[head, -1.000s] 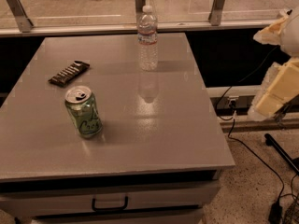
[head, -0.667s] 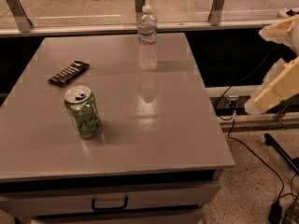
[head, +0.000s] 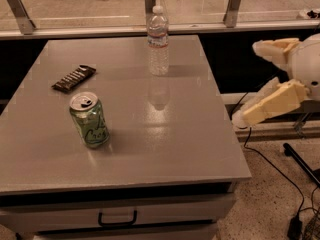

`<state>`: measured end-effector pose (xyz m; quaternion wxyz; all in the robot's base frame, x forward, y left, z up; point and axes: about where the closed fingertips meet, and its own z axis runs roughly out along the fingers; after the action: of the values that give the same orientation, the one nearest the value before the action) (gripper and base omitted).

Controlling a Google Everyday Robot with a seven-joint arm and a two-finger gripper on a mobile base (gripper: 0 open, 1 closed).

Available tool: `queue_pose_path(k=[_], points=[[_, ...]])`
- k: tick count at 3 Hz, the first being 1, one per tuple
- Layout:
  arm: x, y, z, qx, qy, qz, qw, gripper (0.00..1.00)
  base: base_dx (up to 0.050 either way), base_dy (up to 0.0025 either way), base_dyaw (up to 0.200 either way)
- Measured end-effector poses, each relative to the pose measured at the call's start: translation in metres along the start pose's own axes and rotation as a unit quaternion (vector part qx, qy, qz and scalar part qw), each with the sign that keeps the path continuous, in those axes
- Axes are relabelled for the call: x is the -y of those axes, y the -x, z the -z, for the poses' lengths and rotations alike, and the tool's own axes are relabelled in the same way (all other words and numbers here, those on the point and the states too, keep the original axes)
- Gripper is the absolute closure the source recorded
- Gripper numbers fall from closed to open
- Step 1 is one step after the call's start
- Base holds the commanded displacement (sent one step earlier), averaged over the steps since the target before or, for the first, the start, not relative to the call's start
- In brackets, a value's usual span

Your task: Knock green can over

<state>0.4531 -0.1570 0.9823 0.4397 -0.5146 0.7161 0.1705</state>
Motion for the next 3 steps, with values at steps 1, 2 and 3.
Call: queue_pose_path(k=[1, 2, 3], points=[[-0.021, 0.022, -0.023, 0.078, 0.027, -0.018, 0.9964, 0.0, 0.0, 0.0, 0.0], [-0.025, 0.036, -0.024, 0.099, 0.033, -0.022, 0.9943, 0.0, 0.0, 0.0, 0.0], [-0.025, 0.035, -0.024, 0.096, 0.032, -0.021, 0.9946, 0.0, 0.0, 0.0, 0.0]])
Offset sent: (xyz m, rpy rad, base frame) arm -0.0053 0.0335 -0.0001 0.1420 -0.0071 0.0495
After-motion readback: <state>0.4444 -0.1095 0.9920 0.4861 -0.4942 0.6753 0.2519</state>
